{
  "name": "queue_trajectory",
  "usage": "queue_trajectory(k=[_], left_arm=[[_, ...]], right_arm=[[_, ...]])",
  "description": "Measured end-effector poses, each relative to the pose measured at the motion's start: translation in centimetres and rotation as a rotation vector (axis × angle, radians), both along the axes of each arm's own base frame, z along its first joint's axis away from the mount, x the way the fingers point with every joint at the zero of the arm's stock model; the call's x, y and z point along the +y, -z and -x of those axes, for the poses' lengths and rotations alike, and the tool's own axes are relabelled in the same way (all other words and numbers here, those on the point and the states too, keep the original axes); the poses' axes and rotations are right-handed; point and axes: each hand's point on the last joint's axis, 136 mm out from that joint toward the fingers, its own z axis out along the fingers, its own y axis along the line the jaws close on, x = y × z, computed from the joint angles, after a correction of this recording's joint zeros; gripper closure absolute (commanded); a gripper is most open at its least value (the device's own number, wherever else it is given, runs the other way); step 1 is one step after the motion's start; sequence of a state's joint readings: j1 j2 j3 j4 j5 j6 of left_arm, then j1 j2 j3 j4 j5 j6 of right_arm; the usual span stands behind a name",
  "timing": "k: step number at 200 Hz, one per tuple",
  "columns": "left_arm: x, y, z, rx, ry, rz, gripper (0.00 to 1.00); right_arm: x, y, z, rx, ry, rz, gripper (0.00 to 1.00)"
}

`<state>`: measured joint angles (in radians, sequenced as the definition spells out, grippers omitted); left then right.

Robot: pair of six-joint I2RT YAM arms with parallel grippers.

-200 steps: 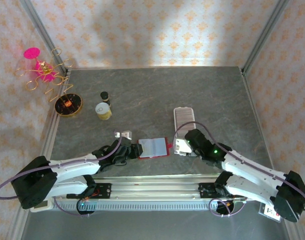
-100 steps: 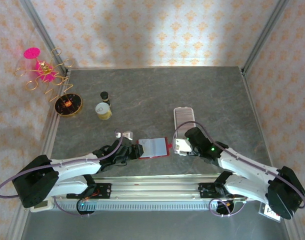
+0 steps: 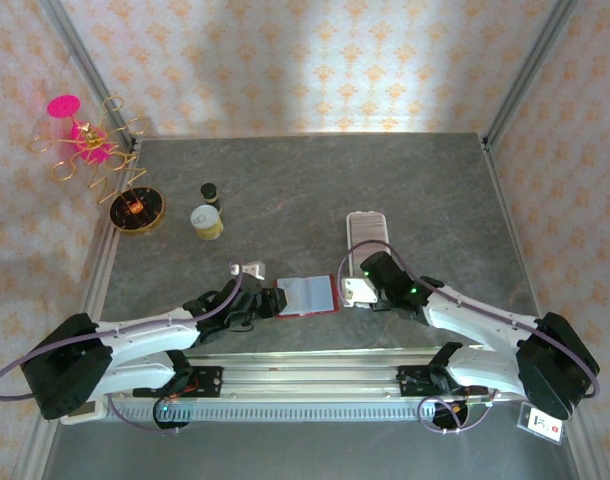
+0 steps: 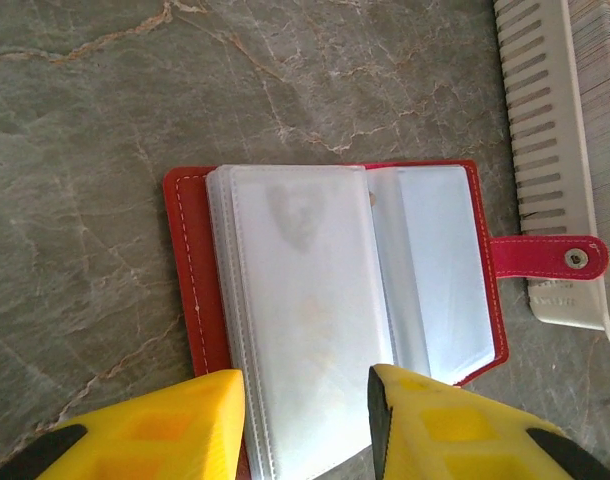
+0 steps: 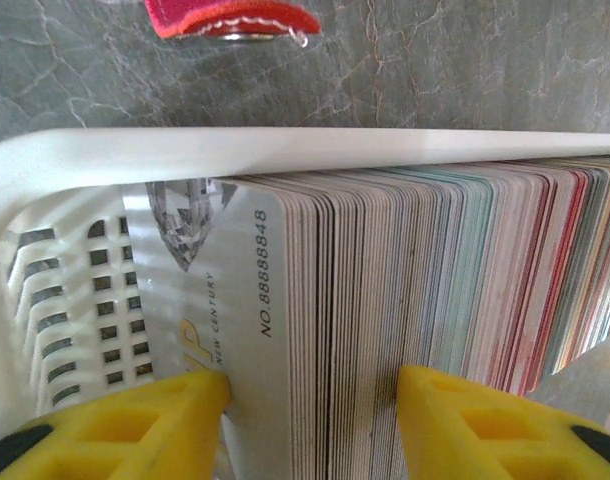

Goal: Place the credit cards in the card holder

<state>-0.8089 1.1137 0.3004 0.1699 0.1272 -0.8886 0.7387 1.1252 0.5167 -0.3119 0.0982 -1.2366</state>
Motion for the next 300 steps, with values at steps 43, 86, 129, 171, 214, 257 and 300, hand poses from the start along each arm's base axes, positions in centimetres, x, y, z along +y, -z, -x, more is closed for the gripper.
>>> queue_trajectory(k=[43, 86, 129, 171, 214, 257, 300], left_arm=[[0.0, -0.3, -0.1, -0.006, -0.007, 0.010, 0.63], [0.0, -0.3, -0.1, 0.006, -0.022, 0.022, 0.68], [0.0, -0.8, -0.2, 0.002, -0.034, 0.042, 0.69], [0.0, -1.1, -0.2, -0.007, -0.036, 0.050, 0.71], [0.0, -1.1, -0.2, -0.004, -0.038, 0.051, 0.72], [0.0, -0.7, -0.2, 0.005, -0.038, 0.042, 0.73], [0.0, -0.3, -0.1, 0.014, -0.038, 0.033, 0.73]], right_arm=[[0.0, -0.1, 0.0, 0.004, -0.001, 0.002, 0.57], [0.0, -0.2, 0.1, 0.009, 0.000, 0.004, 0.62], [0.2, -0.5, 0.1, 0.008, -0.004, 0.000, 0.74], [0.3, -0.7, 0.1, 0.006, -0.007, 0.000, 0.83], [0.4, -0.8, 0.2, 0.005, -0.010, 0.001, 0.87], [0.3, -1.1, 0.3, 0.002, -0.012, -0.003, 0.90], [0.1, -1.4, 0.7, 0.001, -0.011, -0.007, 0.92]])
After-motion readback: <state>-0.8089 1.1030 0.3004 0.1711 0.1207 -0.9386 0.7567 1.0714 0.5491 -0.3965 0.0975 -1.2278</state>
